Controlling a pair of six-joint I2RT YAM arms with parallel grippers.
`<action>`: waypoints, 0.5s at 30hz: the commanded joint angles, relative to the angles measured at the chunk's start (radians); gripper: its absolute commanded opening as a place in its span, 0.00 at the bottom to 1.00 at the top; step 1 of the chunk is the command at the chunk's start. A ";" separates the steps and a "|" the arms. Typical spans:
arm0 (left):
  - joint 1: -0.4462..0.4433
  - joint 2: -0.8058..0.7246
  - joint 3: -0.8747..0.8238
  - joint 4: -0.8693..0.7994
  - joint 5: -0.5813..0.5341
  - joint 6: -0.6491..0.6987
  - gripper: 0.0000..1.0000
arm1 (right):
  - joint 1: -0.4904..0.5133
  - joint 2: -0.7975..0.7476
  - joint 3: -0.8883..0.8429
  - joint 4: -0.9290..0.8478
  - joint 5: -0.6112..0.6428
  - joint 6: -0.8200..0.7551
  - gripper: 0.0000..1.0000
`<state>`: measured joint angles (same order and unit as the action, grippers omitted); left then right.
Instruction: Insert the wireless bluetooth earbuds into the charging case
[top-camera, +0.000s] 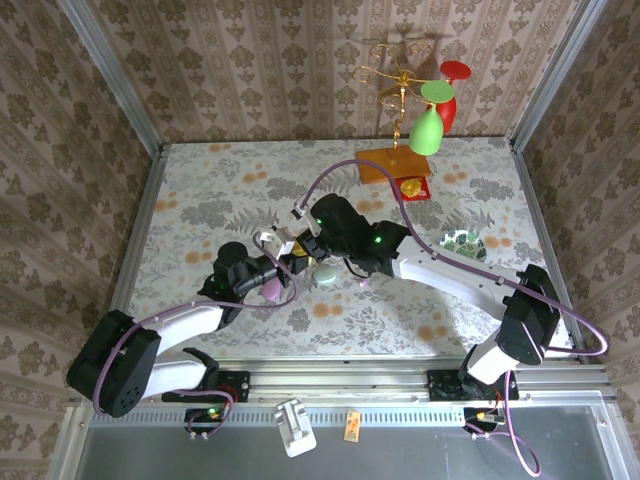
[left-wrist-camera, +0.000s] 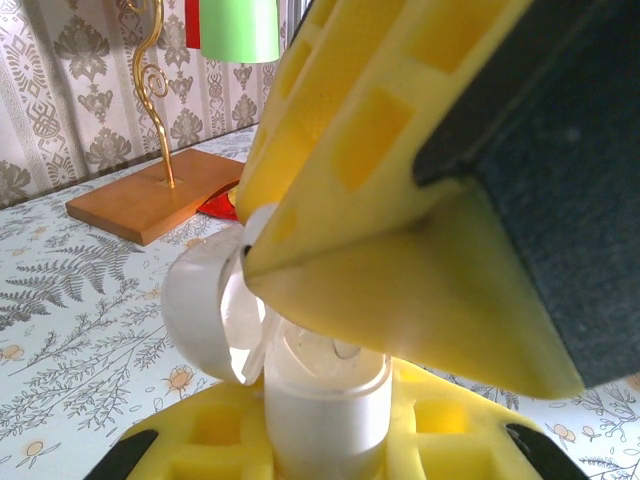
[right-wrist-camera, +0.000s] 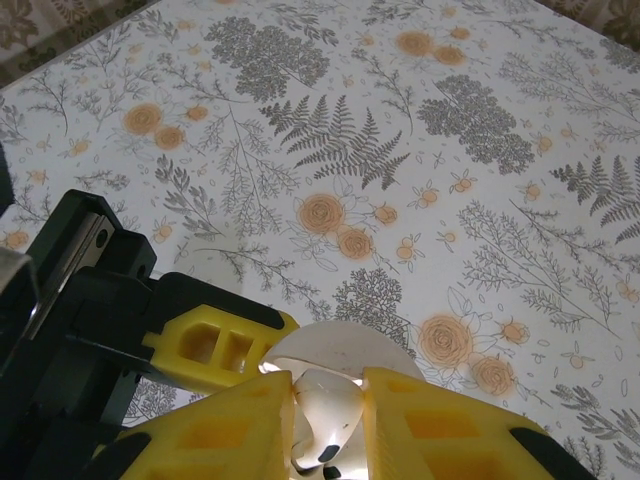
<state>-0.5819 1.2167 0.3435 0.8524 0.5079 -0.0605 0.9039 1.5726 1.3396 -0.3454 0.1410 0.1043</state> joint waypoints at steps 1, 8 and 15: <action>-0.007 -0.031 0.025 0.075 0.013 -0.013 0.04 | 0.003 -0.032 -0.023 0.010 -0.045 0.016 0.27; -0.007 -0.028 0.026 0.083 0.019 -0.017 0.04 | -0.006 -0.054 -0.030 0.015 -0.040 0.033 0.31; -0.007 -0.032 0.022 0.083 0.017 -0.015 0.04 | -0.014 -0.075 -0.028 0.010 -0.028 0.045 0.39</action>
<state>-0.5823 1.2087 0.3439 0.8833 0.5114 -0.0605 0.8967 1.5394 1.3239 -0.3397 0.1139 0.1337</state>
